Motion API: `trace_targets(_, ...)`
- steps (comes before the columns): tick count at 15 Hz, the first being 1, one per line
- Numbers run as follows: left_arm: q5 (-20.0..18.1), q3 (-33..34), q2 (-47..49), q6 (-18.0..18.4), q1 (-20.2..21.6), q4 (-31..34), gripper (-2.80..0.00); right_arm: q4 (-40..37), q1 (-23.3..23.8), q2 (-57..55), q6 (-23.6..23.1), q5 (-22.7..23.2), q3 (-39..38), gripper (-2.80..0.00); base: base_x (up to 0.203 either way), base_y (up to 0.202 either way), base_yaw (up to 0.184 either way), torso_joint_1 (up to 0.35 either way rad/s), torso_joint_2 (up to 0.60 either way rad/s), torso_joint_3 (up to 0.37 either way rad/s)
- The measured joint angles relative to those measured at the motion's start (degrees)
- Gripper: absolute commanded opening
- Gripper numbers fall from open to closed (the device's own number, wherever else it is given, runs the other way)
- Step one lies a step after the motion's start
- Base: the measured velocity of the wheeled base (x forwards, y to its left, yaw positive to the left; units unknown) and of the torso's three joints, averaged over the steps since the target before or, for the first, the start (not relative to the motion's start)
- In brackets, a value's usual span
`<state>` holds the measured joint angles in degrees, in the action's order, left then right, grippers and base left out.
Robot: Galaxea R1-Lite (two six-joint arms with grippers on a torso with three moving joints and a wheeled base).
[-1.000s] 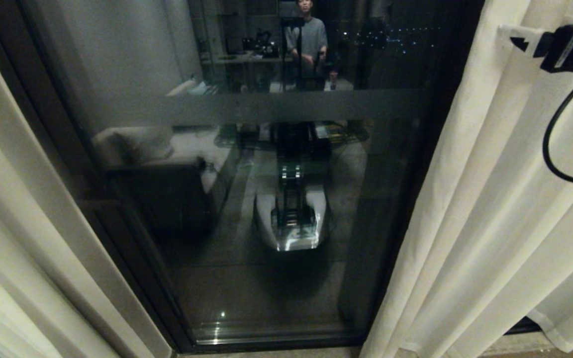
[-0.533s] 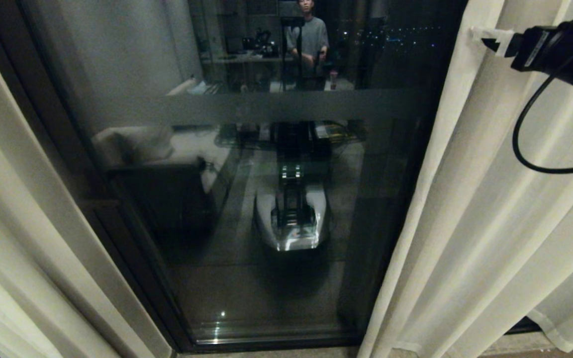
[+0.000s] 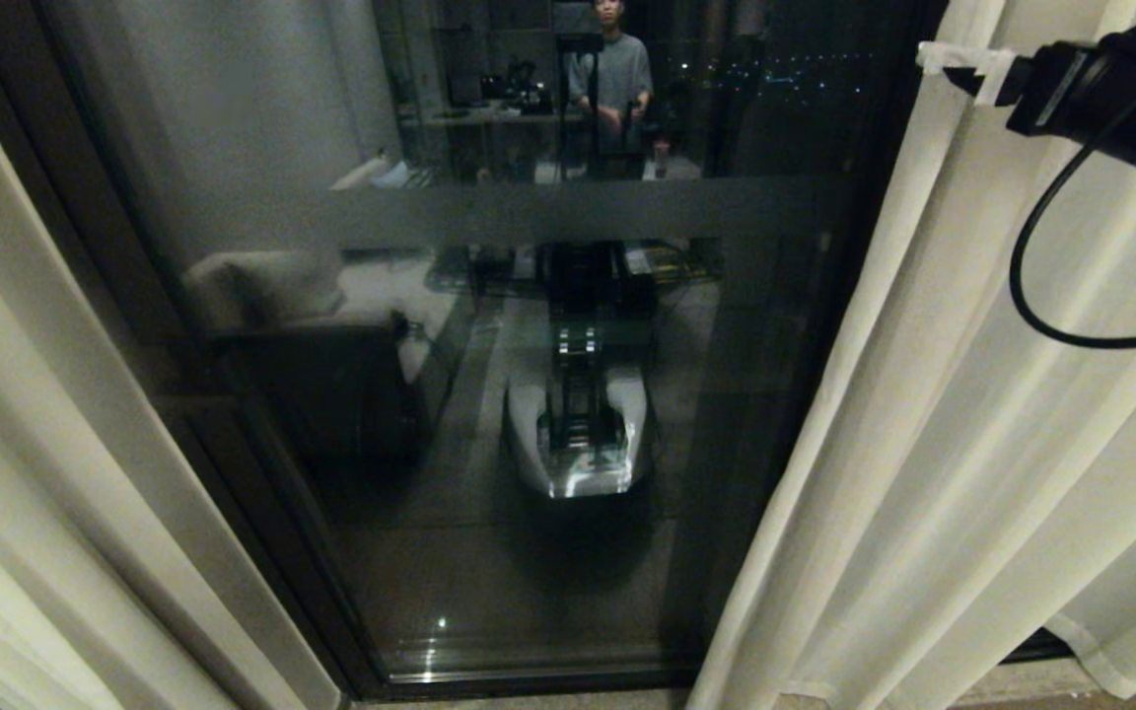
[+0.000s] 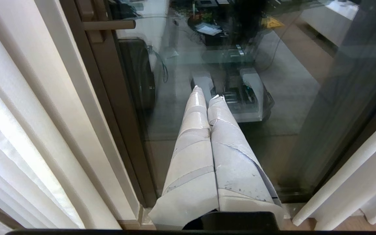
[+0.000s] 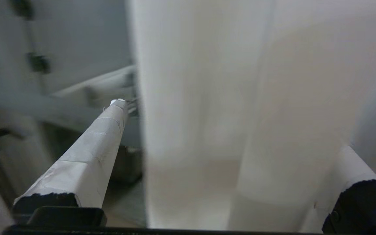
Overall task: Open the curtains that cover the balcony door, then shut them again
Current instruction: Pull the inner curtains open on both sides
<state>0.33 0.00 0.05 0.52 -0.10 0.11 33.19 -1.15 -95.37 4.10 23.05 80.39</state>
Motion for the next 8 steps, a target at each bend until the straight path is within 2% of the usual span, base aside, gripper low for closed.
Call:
trace_targets(5, 0.01, 0.0, 0.0, 0.0, 0.0, -0.01, -2.8, 0.67, -0.06, -1.98, -0.76, -0.01, 3.11, 0.0, 0.0, 0.0, 0.0, 0.0, 0.0, 0.0)
trace_targets(8, 0.0, 0.0, 0.0, 0.0, 0.0, -0.01, -2.8, 0.34, 0.36, -4.73, -2.51, -2.63, 8.03, 0.0, 0.0, 0.0, 0.0, 0.0, 0.0, 0.0)
